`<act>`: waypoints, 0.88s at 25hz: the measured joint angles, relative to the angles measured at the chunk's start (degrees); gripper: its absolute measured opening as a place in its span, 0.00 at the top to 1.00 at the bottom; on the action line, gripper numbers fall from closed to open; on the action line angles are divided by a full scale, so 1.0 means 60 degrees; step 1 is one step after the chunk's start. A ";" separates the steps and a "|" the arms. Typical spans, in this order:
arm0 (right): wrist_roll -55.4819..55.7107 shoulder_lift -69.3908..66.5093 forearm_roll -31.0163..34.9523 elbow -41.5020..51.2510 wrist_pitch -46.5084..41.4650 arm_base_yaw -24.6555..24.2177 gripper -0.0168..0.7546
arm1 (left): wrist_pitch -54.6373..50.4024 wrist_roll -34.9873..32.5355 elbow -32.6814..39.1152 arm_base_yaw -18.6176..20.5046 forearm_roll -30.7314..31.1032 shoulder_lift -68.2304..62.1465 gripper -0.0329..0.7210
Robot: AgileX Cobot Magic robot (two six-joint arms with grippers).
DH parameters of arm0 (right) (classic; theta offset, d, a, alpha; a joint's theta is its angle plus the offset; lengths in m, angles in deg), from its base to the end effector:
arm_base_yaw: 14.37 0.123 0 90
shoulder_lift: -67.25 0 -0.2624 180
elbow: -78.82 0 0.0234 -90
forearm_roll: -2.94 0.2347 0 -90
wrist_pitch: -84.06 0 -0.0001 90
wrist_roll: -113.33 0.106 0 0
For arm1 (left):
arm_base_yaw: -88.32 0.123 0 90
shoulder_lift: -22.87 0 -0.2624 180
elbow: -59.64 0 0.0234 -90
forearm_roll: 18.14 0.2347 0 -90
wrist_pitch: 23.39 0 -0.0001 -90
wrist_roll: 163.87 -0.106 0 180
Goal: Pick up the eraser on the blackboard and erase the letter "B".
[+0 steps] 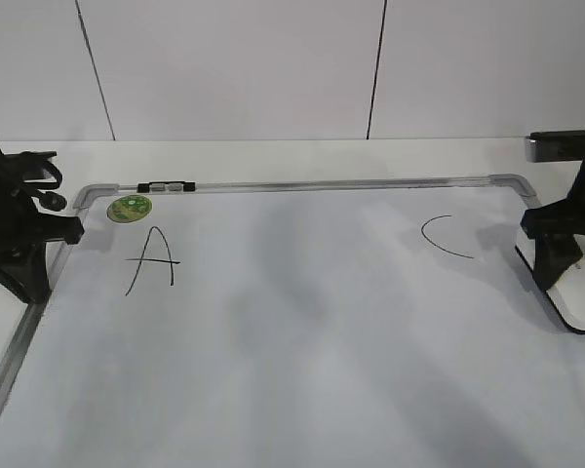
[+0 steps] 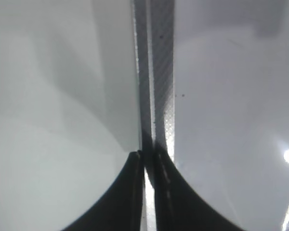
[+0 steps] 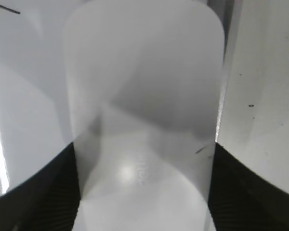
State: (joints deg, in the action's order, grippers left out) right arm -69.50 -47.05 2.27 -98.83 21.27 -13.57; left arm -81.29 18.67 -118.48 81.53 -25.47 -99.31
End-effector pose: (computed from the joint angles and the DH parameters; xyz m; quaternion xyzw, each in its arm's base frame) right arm 0.3292 0.0035 0.1718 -0.0343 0.9994 -0.0053 0.0048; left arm 0.3402 -0.0521 0.1277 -0.0021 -0.9984 0.0520 0.0214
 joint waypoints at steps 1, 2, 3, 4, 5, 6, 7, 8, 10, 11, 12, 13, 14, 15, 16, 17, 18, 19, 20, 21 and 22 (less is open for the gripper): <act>0.0000 0.0000 -0.0018 0.0000 0.0000 0.0000 0.26 | 0.0000 0.0000 0.0000 0.0000 0.0000 0.0000 0.93; 0.0000 0.0000 -0.0018 0.0000 0.0000 0.0000 0.26 | 0.0000 0.0000 0.0000 0.0000 0.0000 0.0000 0.93; 0.0000 0.0000 -0.0036 0.0000 0.0000 0.0000 0.25 | 0.0000 0.0000 0.0000 0.0000 0.0000 0.0000 0.93; 0.0000 0.0000 -0.0036 0.0000 0.0000 0.0000 0.24 | 0.0000 0.0000 0.0000 0.0000 0.0000 0.0000 0.93; 0.0000 0.0000 -0.0053 0.0000 0.0000 0.0000 0.24 | 0.0000 0.0000 0.0000 0.0000 0.0000 0.0000 0.93; 0.0000 0.0000 -0.0053 0.0000 0.0000 0.0000 0.23 | 0.0000 0.0000 0.0000 0.0000 0.0000 0.0000 0.93; 0.0000 0.0000 -0.0053 0.0000 0.0000 0.0000 0.23 | 0.0000 0.0000 0.0000 0.0000 0.0000 0.0000 0.93; 0.0000 0.0000 -0.0053 0.0000 0.0000 0.0000 0.23 | 0.0000 0.0000 0.0000 0.0000 0.0000 0.0000 0.93; 0.0000 0.0000 -0.0053 0.0000 0.0000 0.0000 0.23 | 0.0000 0.0000 0.0000 0.0000 0.0000 0.0000 0.93; 0.0000 0.0000 -0.0053 0.0000 0.0000 0.0000 0.23 | 0.0000 0.0000 0.0000 0.0000 0.0000 0.0000 0.93; 0.0000 0.0000 -0.0053 0.0000 0.0000 0.0000 0.23 | 0.0000 0.0000 0.0000 0.0000 0.0000 0.0000 0.93; 0.0000 0.0000 -0.0053 0.0000 0.0000 0.0000 0.23 | 0.0000 0.0000 0.0000 0.0000 0.0000 0.0000 0.93; 0.0000 0.0000 -0.0053 0.0000 0.0000 0.0000 0.23 | 0.0000 0.0000 0.0000 0.0000 0.0000 0.0000 0.93; 0.0000 0.0000 -0.0053 0.0000 0.0000 0.0000 0.22 | 0.0000 0.0000 0.0000 0.0000 0.0000 0.0000 0.93; 0.0000 0.0000 -0.0053 0.0000 0.0000 0.0000 0.21 | 0.0000 0.0000 0.0000 0.0000 0.0000 0.0000 0.93; 0.0000 0.0000 -0.0053 0.0000 0.0000 0.0000 0.21 | 0.0000 0.0000 0.0000 0.0000 0.0000 0.0000 0.93; 0.0000 0.0000 -0.0053 0.0000 0.0000 0.0000 0.21 | 0.0000 0.0000 0.0000 0.0000 0.0000 0.0000 0.93; 0.0000 0.0000 -0.0053 0.0000 0.0000 0.0000 0.21 | 0.0000 0.0000 0.0000 0.0000 0.0000 0.0000 0.93; 0.0000 0.0000 -0.0053 0.0000 -0.0019 0.0000 0.20 | 0.0000 0.0000 0.0000 0.0000 -0.0004 0.0000 0.93; 0.0000 0.0000 -0.0053 -0.0012 -0.0039 0.0000 0.20 | 0.0000 0.0000 0.0000 0.0000 -0.0020 0.0000 0.93; 0.0043 0.0000 -0.0053 -0.0012 -0.0075 0.0000 0.20 | 0.0000 0.0000 0.0000 0.0000 -0.0020 0.0000 0.93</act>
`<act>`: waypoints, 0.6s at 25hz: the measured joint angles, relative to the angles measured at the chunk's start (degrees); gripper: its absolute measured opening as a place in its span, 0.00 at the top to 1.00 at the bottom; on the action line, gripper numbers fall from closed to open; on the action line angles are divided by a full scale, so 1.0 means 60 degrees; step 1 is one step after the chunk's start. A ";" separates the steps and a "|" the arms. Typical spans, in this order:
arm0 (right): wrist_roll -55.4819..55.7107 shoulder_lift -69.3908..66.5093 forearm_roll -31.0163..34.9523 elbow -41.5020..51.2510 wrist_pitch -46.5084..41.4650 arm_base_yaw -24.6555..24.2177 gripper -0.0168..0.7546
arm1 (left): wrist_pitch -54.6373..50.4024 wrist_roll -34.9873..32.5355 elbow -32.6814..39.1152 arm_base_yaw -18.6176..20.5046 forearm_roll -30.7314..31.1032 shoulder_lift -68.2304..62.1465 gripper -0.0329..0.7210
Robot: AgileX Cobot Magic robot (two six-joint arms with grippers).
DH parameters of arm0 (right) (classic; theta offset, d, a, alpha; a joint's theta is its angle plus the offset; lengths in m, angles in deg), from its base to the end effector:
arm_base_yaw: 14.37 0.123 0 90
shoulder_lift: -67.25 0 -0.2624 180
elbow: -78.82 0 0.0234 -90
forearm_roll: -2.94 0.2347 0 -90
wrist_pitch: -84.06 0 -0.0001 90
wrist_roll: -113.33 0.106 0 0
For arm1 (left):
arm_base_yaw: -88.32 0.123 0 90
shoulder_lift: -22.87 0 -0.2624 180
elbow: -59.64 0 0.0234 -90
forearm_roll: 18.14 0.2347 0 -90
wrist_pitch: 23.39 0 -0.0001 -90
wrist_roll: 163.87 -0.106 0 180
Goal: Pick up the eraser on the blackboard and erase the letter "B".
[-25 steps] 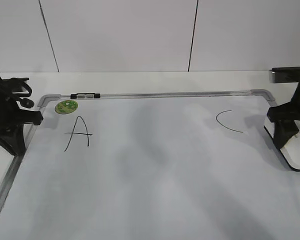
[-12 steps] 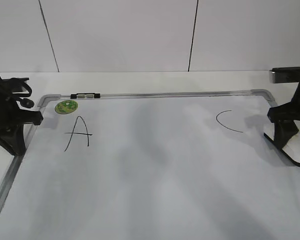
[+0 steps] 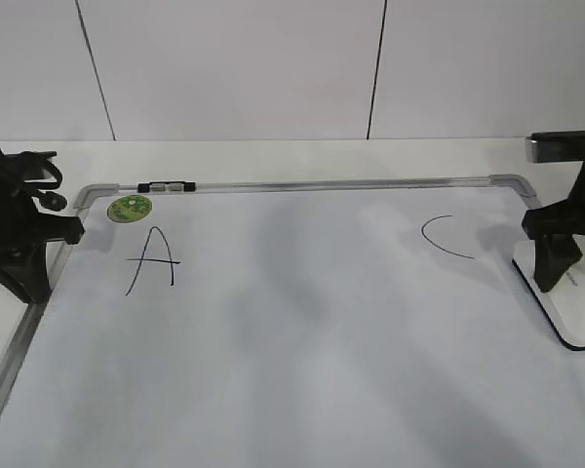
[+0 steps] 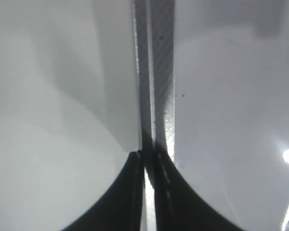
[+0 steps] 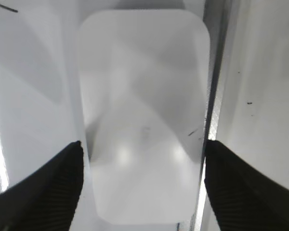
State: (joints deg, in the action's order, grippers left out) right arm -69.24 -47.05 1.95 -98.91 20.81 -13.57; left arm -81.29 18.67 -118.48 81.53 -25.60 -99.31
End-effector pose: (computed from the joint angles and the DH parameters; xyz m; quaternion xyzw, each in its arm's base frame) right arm 0.3286 0.0030 0.1721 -0.0333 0.9994 -0.0077 0.0015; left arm 0.3402 -0.0523 0.1277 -0.0015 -0.9984 0.0529 0.0214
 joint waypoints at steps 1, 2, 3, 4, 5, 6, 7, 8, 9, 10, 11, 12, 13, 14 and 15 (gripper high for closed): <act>0.0056 0.0000 0.0000 0.0000 -0.0079 0.0000 0.20 | 0.0000 0.0000 0.0000 0.0000 0.0000 0.0000 0.93; 0.0058 0.0000 0.0000 0.0000 -0.0141 0.0000 0.20 | 0.0000 0.0000 0.0000 0.0000 0.0000 0.0000 0.93; 0.0098 0.0000 0.0000 -0.0023 -0.0253 0.0000 0.20 | 0.0000 0.0000 0.0000 0.0000 0.0000 0.0000 0.93; 0.0145 0.0000 0.0000 -0.0090 -0.0414 0.0000 0.20 | 0.0000 0.0000 0.0000 0.0000 0.0000 0.0000 0.93; 0.0204 0.0000 0.0000 -0.0162 -0.0563 0.0000 0.20 | 0.0000 0.0000 0.0000 0.0000 0.0000 0.0000 0.93; 0.0253 0.0000 0.0000 -0.0270 -0.0737 0.0000 0.20 | 0.0000 0.0000 0.0000 0.0000 0.0000 0.0000 0.93; 0.0267 0.0000 0.0000 -0.0406 -0.0842 0.0000 0.20 | 0.0000 0.0000 0.0000 0.0000 0.0000 0.0000 0.93; 0.0287 0.0000 0.0000 -0.0577 -0.0923 0.0000 0.20 | 0.0000 0.0000 0.0000 0.0000 0.0000 0.0000 0.93; 0.0304 0.0000 0.0000 -0.0734 -0.0942 0.0000 0.20 | 0.0000 0.0000 0.0000 0.0000 0.0000 0.0000 0.93; 0.0304 0.0000 0.0000 -0.0968 -0.0979 0.0000 0.20 | 0.0000 0.0000 0.0000 0.0000 0.0000 0.0000 0.93; 0.0304 0.0000 0.0048 -0.1122 -0.0993 0.0000 0.20 | 0.0000 0.0000 0.0000 0.0000 0.0000 0.0000 0.93; 0.0309 0.0000 0.0110 -0.1251 -0.0993 0.0000 0.21 | 0.0000 0.0000 0.0000 0.0000 0.0000 0.0000 0.93; 0.0325 0.0000 0.0165 -0.1361 -0.0993 0.0000 0.21 | 0.0000 0.0000 0.0000 0.0000 0.0000 0.0000 0.93; 0.0325 0.0018 0.0298 -0.1404 -0.0993 0.0000 0.21 | 0.0000 0.0000 0.0000 0.0000 0.0000 0.0000 0.93; 0.0325 0.0057 0.0369 -0.1421 -0.1002 0.0000 0.21 | 0.0000 0.0000 0.0000 0.0000 0.0000 0.0000 0.92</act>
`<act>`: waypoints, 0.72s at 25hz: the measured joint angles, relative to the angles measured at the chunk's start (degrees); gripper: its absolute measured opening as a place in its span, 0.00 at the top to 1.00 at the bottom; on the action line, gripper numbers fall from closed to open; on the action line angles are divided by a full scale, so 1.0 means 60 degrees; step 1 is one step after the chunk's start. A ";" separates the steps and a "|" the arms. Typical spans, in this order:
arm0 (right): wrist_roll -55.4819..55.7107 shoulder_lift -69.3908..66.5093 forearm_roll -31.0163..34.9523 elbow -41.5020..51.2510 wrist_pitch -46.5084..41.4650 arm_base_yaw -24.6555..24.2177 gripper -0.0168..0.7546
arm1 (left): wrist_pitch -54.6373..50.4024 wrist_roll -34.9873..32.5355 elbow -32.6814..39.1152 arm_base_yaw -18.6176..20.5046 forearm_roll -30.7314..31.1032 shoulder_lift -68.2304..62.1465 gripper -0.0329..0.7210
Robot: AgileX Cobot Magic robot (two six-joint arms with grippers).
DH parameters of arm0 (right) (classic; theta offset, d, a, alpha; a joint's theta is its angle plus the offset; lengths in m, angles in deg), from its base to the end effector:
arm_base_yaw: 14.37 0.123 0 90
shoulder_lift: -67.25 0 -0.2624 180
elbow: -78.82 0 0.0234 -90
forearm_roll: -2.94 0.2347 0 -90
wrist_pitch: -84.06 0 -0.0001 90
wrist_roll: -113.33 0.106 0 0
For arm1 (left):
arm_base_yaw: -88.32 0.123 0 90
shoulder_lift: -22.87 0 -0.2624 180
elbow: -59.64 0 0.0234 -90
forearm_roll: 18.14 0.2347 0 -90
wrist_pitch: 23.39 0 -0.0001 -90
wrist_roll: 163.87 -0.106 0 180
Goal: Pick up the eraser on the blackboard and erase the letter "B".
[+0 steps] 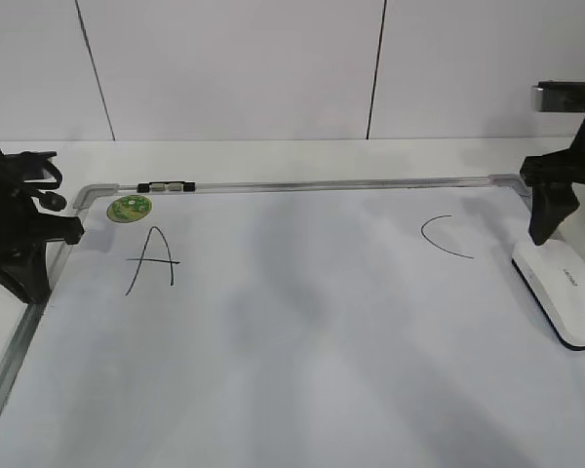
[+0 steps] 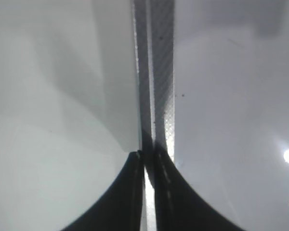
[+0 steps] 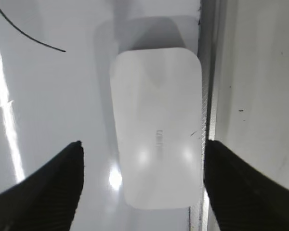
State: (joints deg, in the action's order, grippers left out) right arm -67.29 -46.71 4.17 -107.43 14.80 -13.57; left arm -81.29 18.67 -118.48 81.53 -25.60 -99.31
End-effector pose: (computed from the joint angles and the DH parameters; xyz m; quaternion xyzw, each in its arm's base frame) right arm 0.3427 0.0069 0.2078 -0.0089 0.9996 0.0102 0.0264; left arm 0.3402 -0.0523 0.1277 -0.0015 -0.9984 0.0529 0.0214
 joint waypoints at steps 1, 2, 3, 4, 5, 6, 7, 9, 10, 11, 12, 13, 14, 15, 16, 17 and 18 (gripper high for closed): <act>0.0000 0.0056 0.0047 0.0000 -0.0035 0.0000 0.21 | 0.0000 -0.0019 0.0000 0.0000 0.0000 0.0000 0.91; 0.0018 0.0125 0.0088 0.0000 -0.0040 0.0000 0.21 | 0.0000 -0.0043 0.0000 0.0000 0.0000 0.0000 0.89; 0.0018 0.0215 0.0088 0.0000 -0.0064 0.0000 0.21 | 0.0000 -0.0093 0.0000 0.0000 0.0000 0.0000 0.87; 0.0018 0.0335 0.0102 0.0000 -0.0062 0.0000 0.21 | 0.0000 -0.0133 0.0000 0.0000 0.0020 0.0000 0.83; 0.0018 0.0416 0.0102 0.0000 -0.0062 0.0000 0.21 | 0.0000 -0.0173 0.0000 0.0000 0.0036 0.0000 0.79; 0.0018 0.0572 0.0125 0.0000 -0.0068 0.0000 0.21 | 0.0000 -0.0176 0.0000 0.0000 0.0057 0.0000 0.76; 0.0018 0.0716 0.0143 0.0000 -0.0083 0.0000 0.21 | 0.0000 -0.0192 -0.0006 0.0000 0.0057 0.0000 0.72; 0.0018 0.1011 0.0180 0.0000 -0.0104 0.0000 0.21 | -0.0106 -0.0196 -0.0043 0.0000 0.0057 0.0047 0.66; 0.0018 0.1154 0.0199 0.0000 -0.0104 0.0000 0.21 | -0.0217 -0.0213 -0.0086 0.0000 0.0057 0.0094 0.65; 0.0018 0.1376 0.0199 0.0000 -0.0104 0.0000 0.21 | -0.0322 -0.0213 -0.0154 0.0000 0.0057 0.0218 0.63; 0.0018 0.1577 0.0199 0.0000 -0.0122 0.0000 0.21 | -0.0486 -0.0213 -0.0277 0.0000 0.0057 0.0365 0.63; 0.0018 0.1719 0.0199 0.0000 -0.0122 0.0000 0.21 | -0.0671 -0.0213 -0.0426 0.0000 0.0074 0.0527 0.62; 0.0018 0.1981 0.0199 0.0000 -0.0142 0.0000 0.21 | -0.0866 -0.0213 -0.0573 0.0000 0.0100 0.0669 0.62; 0.0018 0.2139 0.0199 0.0000 -0.0142 0.0000 0.21 | -0.1127 -0.0213 -0.0660 0.0000 0.0158 0.0848 0.62; 0.0018 0.2418 0.0215 0.0000 -0.0159 0.0000 0.21 | -0.1393 -0.0213 -0.0744 0.0000 0.0174 0.1030 0.62; 0.0018 0.2622 0.0215 0.0000 -0.0163 0.0000 0.21 | -0.1565 -0.0213 -0.0764 0.0000 0.0215 0.1181 0.62; 0.0018 0.2926 0.0235 0.0000 -0.0163 0.0000 0.21 | -0.1713 -0.0213 -0.0764 0.0000 0.0238 0.1357 0.62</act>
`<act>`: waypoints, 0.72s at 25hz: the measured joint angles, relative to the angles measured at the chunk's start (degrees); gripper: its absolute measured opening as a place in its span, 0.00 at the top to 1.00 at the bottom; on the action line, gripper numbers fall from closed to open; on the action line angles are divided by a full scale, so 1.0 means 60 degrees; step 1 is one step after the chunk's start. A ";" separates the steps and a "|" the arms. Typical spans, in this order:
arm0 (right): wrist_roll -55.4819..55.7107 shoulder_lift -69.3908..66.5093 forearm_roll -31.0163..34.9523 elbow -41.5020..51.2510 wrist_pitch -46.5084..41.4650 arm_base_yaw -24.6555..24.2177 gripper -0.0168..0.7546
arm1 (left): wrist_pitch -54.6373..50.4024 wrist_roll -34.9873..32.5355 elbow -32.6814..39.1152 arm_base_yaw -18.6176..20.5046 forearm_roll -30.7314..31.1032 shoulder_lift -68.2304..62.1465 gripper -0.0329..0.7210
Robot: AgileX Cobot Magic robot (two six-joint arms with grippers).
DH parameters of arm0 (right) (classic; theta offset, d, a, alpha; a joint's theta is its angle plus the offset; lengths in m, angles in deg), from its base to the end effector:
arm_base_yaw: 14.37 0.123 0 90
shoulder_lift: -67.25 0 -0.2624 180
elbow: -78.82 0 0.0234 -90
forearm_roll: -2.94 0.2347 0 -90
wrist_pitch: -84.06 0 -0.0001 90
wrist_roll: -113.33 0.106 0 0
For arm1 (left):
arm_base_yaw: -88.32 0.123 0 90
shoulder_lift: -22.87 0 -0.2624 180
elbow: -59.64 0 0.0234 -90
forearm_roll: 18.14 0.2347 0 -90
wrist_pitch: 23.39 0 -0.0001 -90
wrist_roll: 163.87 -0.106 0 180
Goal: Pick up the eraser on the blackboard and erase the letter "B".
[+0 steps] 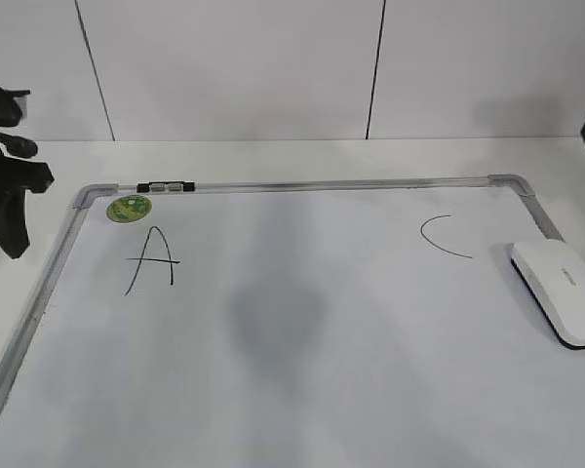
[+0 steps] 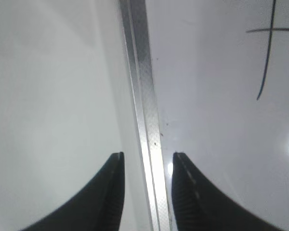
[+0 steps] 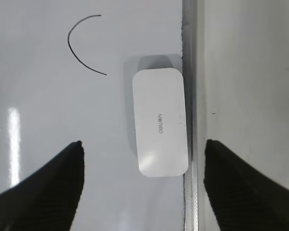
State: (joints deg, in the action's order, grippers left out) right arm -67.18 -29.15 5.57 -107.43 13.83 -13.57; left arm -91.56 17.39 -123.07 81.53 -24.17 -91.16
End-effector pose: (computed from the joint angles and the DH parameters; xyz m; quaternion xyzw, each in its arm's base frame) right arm 0.2994 0.0088 0.3068 -0.0073 0.9851 0.0230 0.1703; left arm 0.3315 -0.0499 0.1936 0.0289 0.9984 -0.0491 0.0010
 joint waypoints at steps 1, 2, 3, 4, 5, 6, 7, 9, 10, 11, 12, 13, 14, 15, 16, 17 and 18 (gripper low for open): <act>0.0000 0.0232 0.0021 0.0000 -0.0015 0.0000 0.21 | -0.0069 -0.0004 0.0000 0.0000 0.0022 0.0167 0.62; 0.0000 0.0520 0.0062 0.0024 -0.0015 0.0000 0.21 | -0.0110 -0.0004 0.0000 0.0000 0.0036 0.0331 0.62; 0.0015 0.0829 0.0084 0.0095 -0.0015 0.0000 0.21 | -0.0131 -0.0004 0.0000 0.0000 0.0036 0.0476 0.62; 0.0015 0.1103 0.0118 0.0192 -0.0015 0.0000 0.21 | -0.0149 -0.0004 0.0000 0.0000 0.0036 0.0673 0.62; 0.0015 0.1376 0.0140 0.0319 -0.0039 0.0000 0.21 | -0.0167 -0.0004 0.0000 0.0000 0.0036 0.0885 0.62; 0.0015 0.1770 0.0161 0.0582 -0.0056 0.0000 0.21 | -0.0164 -0.0004 0.0000 0.0000 0.0042 0.1107 0.62; 0.0015 0.2100 0.0161 0.0772 -0.0075 0.0000 0.21 | -0.0204 -0.0004 0.0000 0.0000 0.0042 0.1302 0.62; 0.0015 0.2693 0.0174 0.1258 -0.0129 0.0000 0.21 | -0.0247 -0.0004 0.0020 0.0000 0.0042 0.1817 0.62; 0.0015 0.3012 0.0174 0.1472 -0.0150 0.0000 0.21 | -0.0264 -0.0004 0.0113 0.0000 0.0042 0.2076 0.62; 0.0015 0.3278 0.0174 0.1688 -0.0167 0.0000 0.21 | -0.0263 -0.0004 0.0247 0.0000 0.0042 0.2417 0.62; 0.0015 0.3539 0.0174 0.1895 -0.0188 0.0000 0.21 | -0.0263 -0.0004 0.0470 0.0000 0.0058 0.2790 0.62; 0.0015 0.3897 0.0174 0.2215 -0.0210 0.0000 0.21 | -0.0283 -0.0004 0.0731 0.0000 0.0078 0.3182 0.62; 0.0015 0.4210 0.0174 0.2409 -0.0229 0.0000 0.21 | -0.0299 -0.0004 0.0968 0.0000 0.0106 0.3522 0.62; 0.0015 0.4464 0.0174 0.2634 -0.0229 0.0000 0.21 | -0.0299 -0.0004 0.1266 0.0000 0.0173 0.3953 0.63; 0.0015 0.4715 0.0174 0.2813 -0.0229 0.0000 0.21 | -0.0316 -0.0004 0.1560 0.0000 0.0244 0.4391 0.63; 0.0015 0.5025 0.0174 0.3022 -0.0246 0.0000 0.21 | -0.0336 -0.0004 0.1795 0.0000 0.0333 0.4843 0.63; 0.0015 0.5392 0.0174 0.3236 -0.0246 0.0000 0.21 | -0.0336 -0.0004 0.2069 0.0000 0.0455 0.5222 0.63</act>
State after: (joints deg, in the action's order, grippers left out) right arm -67.09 3.20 6.62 -88.02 12.35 -13.57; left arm -93.58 17.36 -110.66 81.53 -21.44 -59.83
